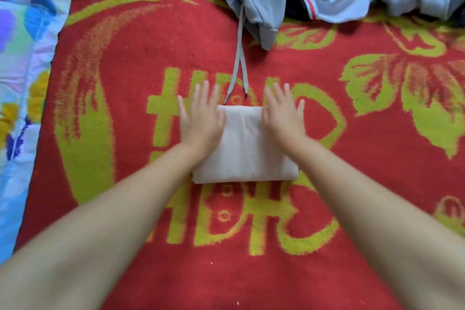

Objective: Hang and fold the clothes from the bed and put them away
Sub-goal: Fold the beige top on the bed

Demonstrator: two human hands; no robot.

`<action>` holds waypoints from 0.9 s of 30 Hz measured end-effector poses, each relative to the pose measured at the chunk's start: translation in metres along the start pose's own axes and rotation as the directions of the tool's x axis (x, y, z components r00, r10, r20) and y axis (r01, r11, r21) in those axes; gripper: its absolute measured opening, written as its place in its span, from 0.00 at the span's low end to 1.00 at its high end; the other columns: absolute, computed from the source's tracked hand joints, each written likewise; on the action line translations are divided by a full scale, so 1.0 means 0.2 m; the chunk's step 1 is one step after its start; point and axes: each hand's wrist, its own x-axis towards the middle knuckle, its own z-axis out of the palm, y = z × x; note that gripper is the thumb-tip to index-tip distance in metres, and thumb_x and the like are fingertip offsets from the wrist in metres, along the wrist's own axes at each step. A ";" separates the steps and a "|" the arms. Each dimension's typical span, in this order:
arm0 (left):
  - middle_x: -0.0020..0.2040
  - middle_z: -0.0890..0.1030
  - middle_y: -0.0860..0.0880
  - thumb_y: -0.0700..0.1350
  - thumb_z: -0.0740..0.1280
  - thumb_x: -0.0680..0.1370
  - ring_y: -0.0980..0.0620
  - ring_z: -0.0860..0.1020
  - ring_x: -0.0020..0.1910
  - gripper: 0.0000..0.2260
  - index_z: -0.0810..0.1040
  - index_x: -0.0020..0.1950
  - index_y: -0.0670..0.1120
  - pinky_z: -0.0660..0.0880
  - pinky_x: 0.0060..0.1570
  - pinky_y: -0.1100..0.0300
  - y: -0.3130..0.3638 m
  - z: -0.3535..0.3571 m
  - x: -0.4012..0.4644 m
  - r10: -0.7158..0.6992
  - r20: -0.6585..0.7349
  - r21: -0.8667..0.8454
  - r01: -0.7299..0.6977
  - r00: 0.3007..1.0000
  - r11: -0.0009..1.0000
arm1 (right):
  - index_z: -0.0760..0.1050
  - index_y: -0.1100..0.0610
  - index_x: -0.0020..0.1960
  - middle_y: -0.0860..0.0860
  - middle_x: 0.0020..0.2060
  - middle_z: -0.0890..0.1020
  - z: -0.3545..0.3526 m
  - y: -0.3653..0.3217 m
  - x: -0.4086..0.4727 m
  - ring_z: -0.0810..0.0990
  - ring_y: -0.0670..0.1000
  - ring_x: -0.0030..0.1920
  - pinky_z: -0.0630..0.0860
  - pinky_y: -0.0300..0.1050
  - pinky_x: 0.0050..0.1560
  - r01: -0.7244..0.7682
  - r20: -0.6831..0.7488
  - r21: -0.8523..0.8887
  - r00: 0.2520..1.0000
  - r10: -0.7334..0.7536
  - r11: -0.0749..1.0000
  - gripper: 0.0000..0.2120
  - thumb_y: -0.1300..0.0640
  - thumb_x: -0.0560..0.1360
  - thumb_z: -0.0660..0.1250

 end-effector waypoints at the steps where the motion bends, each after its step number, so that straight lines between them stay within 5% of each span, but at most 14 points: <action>1: 0.79 0.48 0.48 0.51 0.50 0.82 0.50 0.45 0.78 0.25 0.49 0.79 0.49 0.39 0.72 0.40 0.05 0.07 -0.05 0.065 -0.017 0.037 -0.064 0.998 0.997 | 0.49 0.53 0.79 0.51 0.78 0.48 0.07 -0.06 -0.04 0.42 0.53 0.78 0.41 0.66 0.72 0.075 -0.040 -0.048 0.996 -0.077 0.996 0.26 0.53 0.82 0.52; 7: 0.76 0.37 0.54 0.54 0.46 0.82 0.53 0.39 0.77 0.24 0.42 0.77 0.53 0.35 0.71 0.40 -0.09 0.39 -0.18 0.005 0.015 0.134 -0.007 1.000 0.991 | 0.40 0.47 0.78 0.45 0.77 0.42 0.35 0.12 -0.13 0.39 0.49 0.77 0.28 0.64 0.68 0.149 0.006 -0.210 0.988 -0.151 0.966 0.26 0.46 0.82 0.43; 12: 0.79 0.47 0.48 0.53 0.48 0.83 0.50 0.45 0.78 0.25 0.48 0.78 0.48 0.41 0.73 0.38 -0.30 0.33 -0.24 -0.174 -0.005 0.060 0.174 0.985 0.983 | 0.40 0.49 0.78 0.47 0.78 0.43 0.28 0.42 -0.18 0.38 0.48 0.77 0.37 0.67 0.72 -0.132 0.024 -0.111 0.991 0.135 0.985 0.27 0.45 0.81 0.38; 15: 0.77 0.53 0.44 0.53 0.47 0.80 0.50 0.46 0.77 0.28 0.53 0.77 0.42 0.45 0.71 0.37 -0.24 0.26 -0.29 0.047 -0.119 0.063 -0.040 0.992 0.997 | 0.42 0.54 0.78 0.50 0.77 0.44 0.23 0.32 -0.23 0.38 0.50 0.76 0.38 0.67 0.72 -0.046 -0.102 -0.092 0.994 0.036 0.995 0.27 0.46 0.81 0.39; 17: 0.75 0.57 0.44 0.52 0.50 0.79 0.52 0.42 0.77 0.27 0.60 0.75 0.41 0.50 0.70 0.36 -0.13 0.30 -0.35 0.264 -0.132 0.114 -0.249 0.956 0.962 | 0.52 0.59 0.76 0.55 0.76 0.54 0.25 0.16 -0.30 0.49 0.55 0.75 0.46 0.70 0.69 0.135 -0.137 -0.082 0.980 -0.145 0.987 0.28 0.48 0.79 0.44; 19: 0.74 0.59 0.46 0.52 0.52 0.78 0.53 0.41 0.77 0.26 0.67 0.73 0.42 0.54 0.68 0.33 -0.05 0.36 -0.43 0.300 -0.056 0.128 -0.292 0.952 0.948 | 0.65 0.60 0.72 0.59 0.72 0.67 0.35 0.04 -0.39 0.62 0.59 0.72 0.58 0.74 0.64 0.248 -0.085 -0.123 0.962 -0.259 0.961 0.27 0.50 0.78 0.50; 21: 0.78 0.53 0.49 0.54 0.50 0.78 0.55 0.38 0.76 0.27 0.64 0.74 0.42 0.54 0.68 0.32 -0.08 0.41 -0.46 0.244 0.011 0.147 -0.243 0.970 0.959 | 0.70 0.58 0.70 0.56 0.70 0.71 0.40 0.07 -0.43 0.68 0.59 0.70 0.62 0.74 0.61 0.230 -0.016 -0.191 0.971 -0.237 0.954 0.26 0.49 0.77 0.51; 23: 0.79 0.41 0.52 0.57 0.43 0.81 0.56 0.38 0.76 0.28 0.53 0.78 0.44 0.52 0.69 0.33 -0.21 0.42 -0.48 0.206 0.112 0.189 -0.224 0.972 0.956 | 0.67 0.56 0.72 0.53 0.72 0.68 0.41 0.21 -0.44 0.65 0.57 0.71 0.60 0.74 0.63 0.236 0.031 -0.221 0.972 -0.235 0.946 0.26 0.48 0.78 0.50; 27: 0.77 0.47 0.49 0.63 0.28 0.77 0.50 0.46 0.77 0.35 0.48 0.76 0.44 0.43 0.73 0.39 -0.47 0.34 -0.54 0.062 0.163 0.250 -0.103 0.985 0.963 | 0.43 0.50 0.76 0.47 0.77 0.48 0.36 0.56 -0.54 0.43 0.50 0.76 0.45 0.69 0.72 0.128 0.104 -0.270 0.989 -0.104 0.954 0.29 0.42 0.78 0.38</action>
